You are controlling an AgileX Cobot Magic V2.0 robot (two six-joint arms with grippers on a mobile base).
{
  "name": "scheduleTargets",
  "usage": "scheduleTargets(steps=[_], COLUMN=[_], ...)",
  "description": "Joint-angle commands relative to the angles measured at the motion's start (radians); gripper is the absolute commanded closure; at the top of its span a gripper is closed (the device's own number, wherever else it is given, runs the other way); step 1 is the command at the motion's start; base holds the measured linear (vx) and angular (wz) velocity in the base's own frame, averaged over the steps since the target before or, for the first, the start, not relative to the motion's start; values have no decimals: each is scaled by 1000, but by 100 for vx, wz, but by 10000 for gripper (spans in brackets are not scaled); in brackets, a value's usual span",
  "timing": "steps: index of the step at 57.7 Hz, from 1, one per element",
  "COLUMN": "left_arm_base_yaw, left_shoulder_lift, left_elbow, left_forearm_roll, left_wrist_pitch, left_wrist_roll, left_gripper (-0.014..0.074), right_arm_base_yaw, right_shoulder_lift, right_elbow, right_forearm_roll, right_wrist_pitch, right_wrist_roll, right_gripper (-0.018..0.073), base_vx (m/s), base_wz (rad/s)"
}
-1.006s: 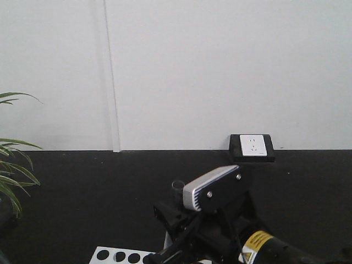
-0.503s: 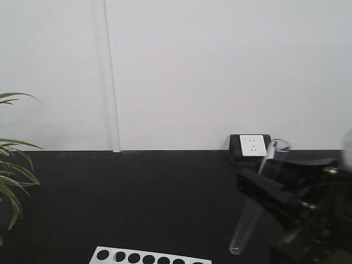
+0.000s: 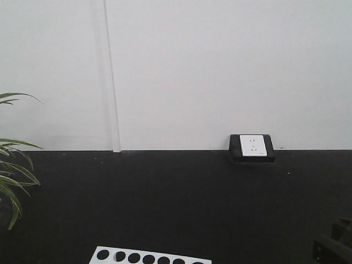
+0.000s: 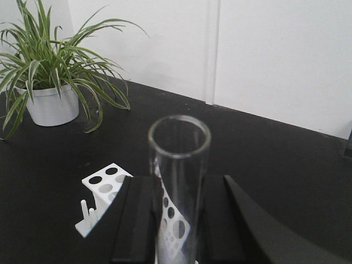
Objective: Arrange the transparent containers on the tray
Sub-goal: 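Raise the right gripper with its tube clear of the rack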
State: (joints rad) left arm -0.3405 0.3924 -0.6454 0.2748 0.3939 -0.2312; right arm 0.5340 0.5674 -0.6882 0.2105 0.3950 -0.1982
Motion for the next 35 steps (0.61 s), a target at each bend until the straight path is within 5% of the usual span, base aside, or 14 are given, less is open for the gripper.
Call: scheduleTargets(steps=[1,35], left_arm_base_yaw=[-6,-6], left_shoulder_lift=[0,1], left_elbow=[-21,-7], left_forearm_roll=[12,12], left_wrist_pitch=[-77,-39], left_wrist_roll=[-1,-6], left_gripper=[521,521], right_arm_base_yaw=[-5,-5], right_shoulder_lift=[-1,-1], right_elbow=[-29,-29], right_forearm_roll=[-6,-1], right_wrist_pitch=[-126,-121], right_wrist_roll=[-10,-11], right_gripper=[495,495], base_vx=[0,0], base_wz=[0,0])
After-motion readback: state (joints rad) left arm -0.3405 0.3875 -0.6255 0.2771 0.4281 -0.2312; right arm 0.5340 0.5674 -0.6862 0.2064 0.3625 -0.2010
